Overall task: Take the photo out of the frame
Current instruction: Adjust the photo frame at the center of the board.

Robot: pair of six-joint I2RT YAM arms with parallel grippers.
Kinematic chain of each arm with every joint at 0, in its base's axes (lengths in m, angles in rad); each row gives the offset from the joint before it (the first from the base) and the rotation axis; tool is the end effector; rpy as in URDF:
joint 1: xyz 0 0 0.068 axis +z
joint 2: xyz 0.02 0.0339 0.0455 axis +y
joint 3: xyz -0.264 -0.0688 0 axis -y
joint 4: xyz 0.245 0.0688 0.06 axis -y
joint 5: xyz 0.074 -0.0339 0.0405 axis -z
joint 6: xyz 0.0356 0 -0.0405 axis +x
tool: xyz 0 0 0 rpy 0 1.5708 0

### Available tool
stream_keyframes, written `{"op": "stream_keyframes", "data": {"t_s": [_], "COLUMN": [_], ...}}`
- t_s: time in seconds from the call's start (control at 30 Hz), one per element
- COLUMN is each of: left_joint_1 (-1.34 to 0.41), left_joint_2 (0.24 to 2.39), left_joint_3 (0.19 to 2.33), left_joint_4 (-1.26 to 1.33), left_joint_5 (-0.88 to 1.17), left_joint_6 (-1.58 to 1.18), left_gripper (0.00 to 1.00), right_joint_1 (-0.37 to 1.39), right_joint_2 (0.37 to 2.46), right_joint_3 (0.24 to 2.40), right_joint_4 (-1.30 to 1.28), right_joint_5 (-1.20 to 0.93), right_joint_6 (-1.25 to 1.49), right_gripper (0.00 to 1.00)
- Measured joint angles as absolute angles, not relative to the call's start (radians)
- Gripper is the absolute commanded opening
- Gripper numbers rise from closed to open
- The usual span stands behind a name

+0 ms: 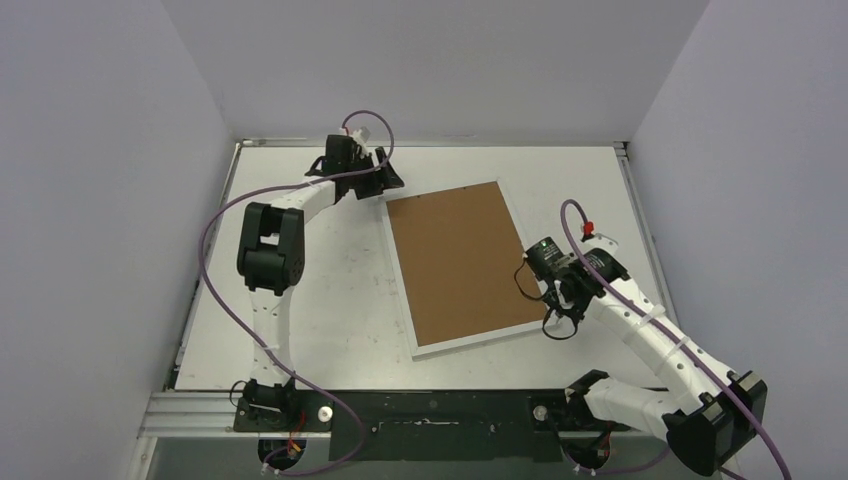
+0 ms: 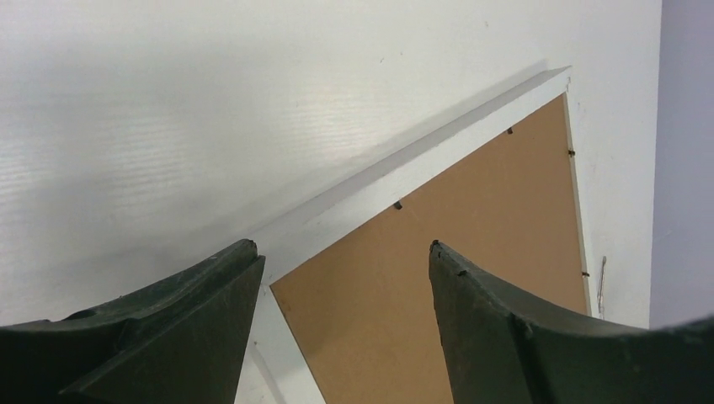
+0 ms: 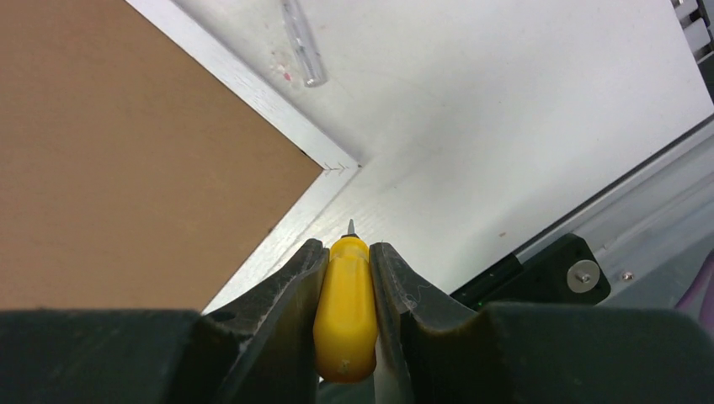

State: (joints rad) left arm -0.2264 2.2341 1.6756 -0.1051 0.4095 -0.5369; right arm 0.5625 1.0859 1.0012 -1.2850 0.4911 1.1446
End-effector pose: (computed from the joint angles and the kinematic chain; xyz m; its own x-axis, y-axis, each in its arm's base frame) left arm 0.4900 -0.1274 0.1769 -0.7774 -0.3024 -0.5515 0.1326 0.7784 -0.6137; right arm 0.1504 0.0750 0.2829 -0.6983 0.5089 -0.5033 0.5933 0.8050 -0.0092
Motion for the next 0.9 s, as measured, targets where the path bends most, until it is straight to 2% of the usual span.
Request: {"op": "stream_keyframes", "data": {"t_s": [0.37,0.63,0.9], "left_joint_1": [-0.226,-0.221,-0.208], "left_joint_2": [2.335,2.353,2.352], "left_joint_3": [1.789,1.796,1.763], "left_joint_4": [-0.11,-0.106,-0.041], "left_joint_5": [0.467,0.492,0.548], "left_joint_6": [-0.558,-0.573,-0.599], "left_gripper": [0.66,0.61,0.53], "right_joint_1": [0.562,0.562,0.562], "right_joint_2": [1.058,1.031,1.023], "right_joint_3": [0.911,0.802,0.771], "right_joint_4": [-1.293,-1.114,-0.957], "right_joint_5": [0.468,0.446,0.425], "right_joint_6": [1.172,1.126,0.957], "right_gripper": [0.05,0.05,0.05]}}
